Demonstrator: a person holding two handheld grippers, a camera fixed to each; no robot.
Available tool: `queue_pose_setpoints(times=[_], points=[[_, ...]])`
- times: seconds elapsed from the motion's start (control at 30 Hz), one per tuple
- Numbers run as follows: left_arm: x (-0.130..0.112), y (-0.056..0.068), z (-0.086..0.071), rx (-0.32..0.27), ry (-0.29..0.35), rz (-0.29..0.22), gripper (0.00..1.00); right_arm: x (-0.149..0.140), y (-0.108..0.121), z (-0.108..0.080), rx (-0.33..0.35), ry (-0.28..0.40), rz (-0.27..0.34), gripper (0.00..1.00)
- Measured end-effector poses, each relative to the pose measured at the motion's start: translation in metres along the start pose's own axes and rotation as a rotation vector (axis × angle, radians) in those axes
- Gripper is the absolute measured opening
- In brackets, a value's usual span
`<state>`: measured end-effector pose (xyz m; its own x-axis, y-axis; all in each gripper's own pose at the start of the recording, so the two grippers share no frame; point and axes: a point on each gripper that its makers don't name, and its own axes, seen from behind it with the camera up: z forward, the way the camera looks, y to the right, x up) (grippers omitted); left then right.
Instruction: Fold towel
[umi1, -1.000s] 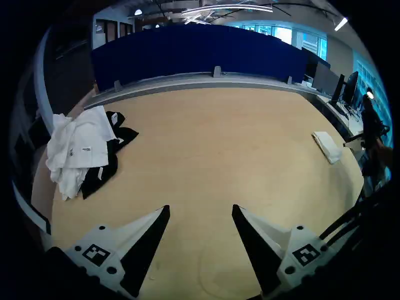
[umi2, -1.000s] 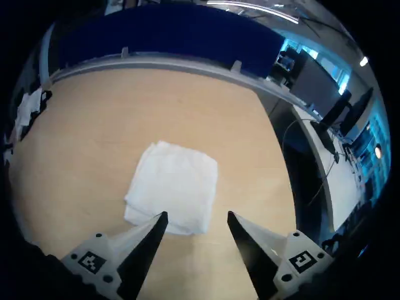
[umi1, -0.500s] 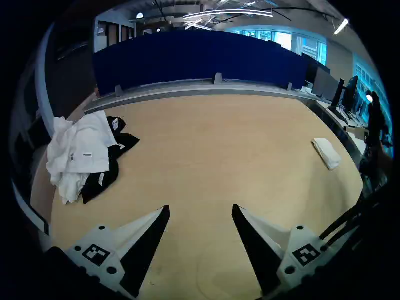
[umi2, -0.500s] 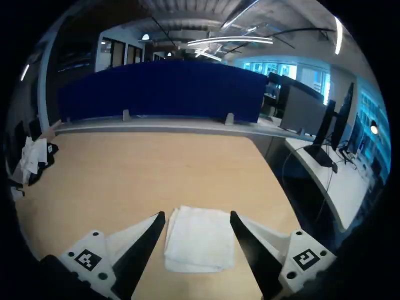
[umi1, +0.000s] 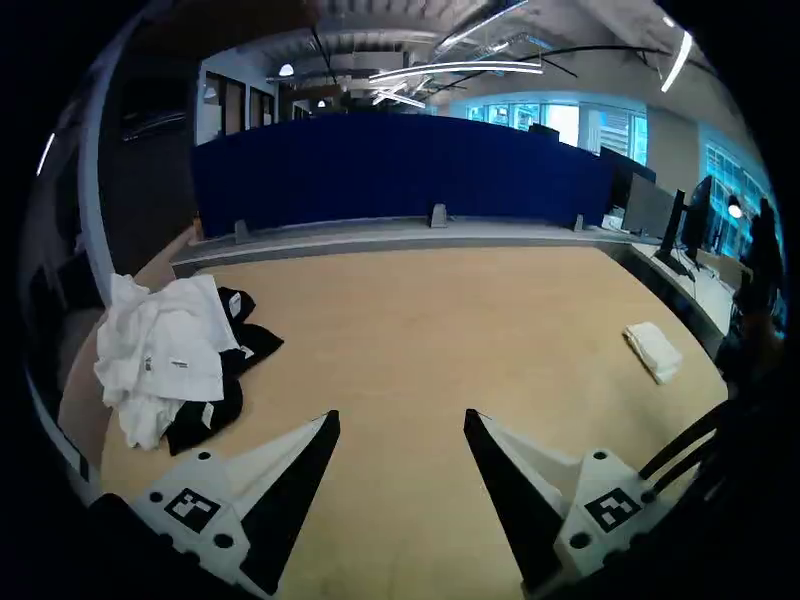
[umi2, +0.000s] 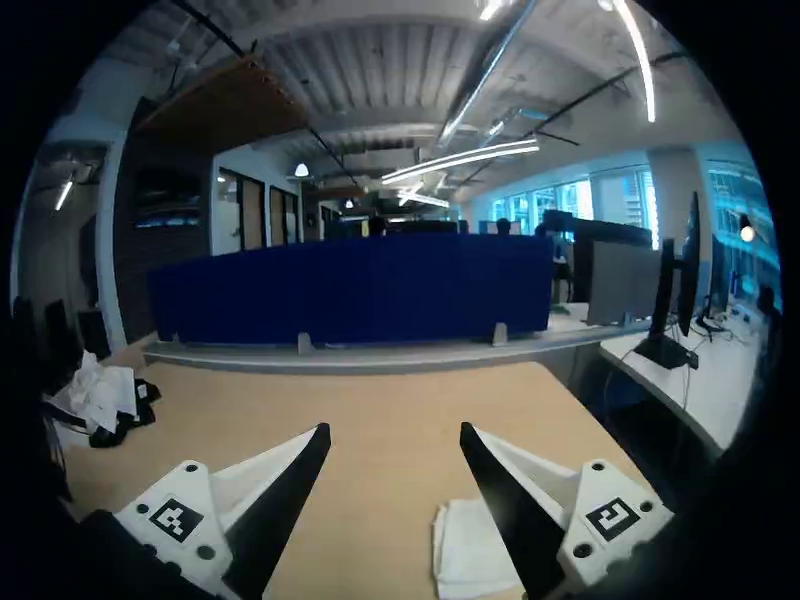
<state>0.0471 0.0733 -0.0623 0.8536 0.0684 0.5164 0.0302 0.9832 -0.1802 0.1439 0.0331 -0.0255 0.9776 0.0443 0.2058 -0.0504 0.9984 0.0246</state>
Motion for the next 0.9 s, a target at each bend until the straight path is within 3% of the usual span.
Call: queue_pose_setpoints(times=[0.17, 0.27, 0.5, 0.9], points=[[0.035, -0.013, 0.0, 0.026, 0.131, -0.031, 0.92, 0.023, -0.035, -0.007, 0.026, 0.099, -0.016, 1.0], [0.053, -0.022, -0.004, 0.046, 0.202, -0.055, 0.92, 0.019, -0.047, -0.008, 0.032, 0.097, -0.033, 1.0], [0.073, -0.04, -0.007, 0.079, 0.284, -0.082, 0.92, 0.014, -0.055, -0.005, 0.014, 0.07, -0.075, 1.0], [0.091, -0.048, -0.012, 0.101, 0.394, -0.042, 0.92, 0.02, -0.065, -0.009, -0.002, 0.057, -0.096, 1.0]])
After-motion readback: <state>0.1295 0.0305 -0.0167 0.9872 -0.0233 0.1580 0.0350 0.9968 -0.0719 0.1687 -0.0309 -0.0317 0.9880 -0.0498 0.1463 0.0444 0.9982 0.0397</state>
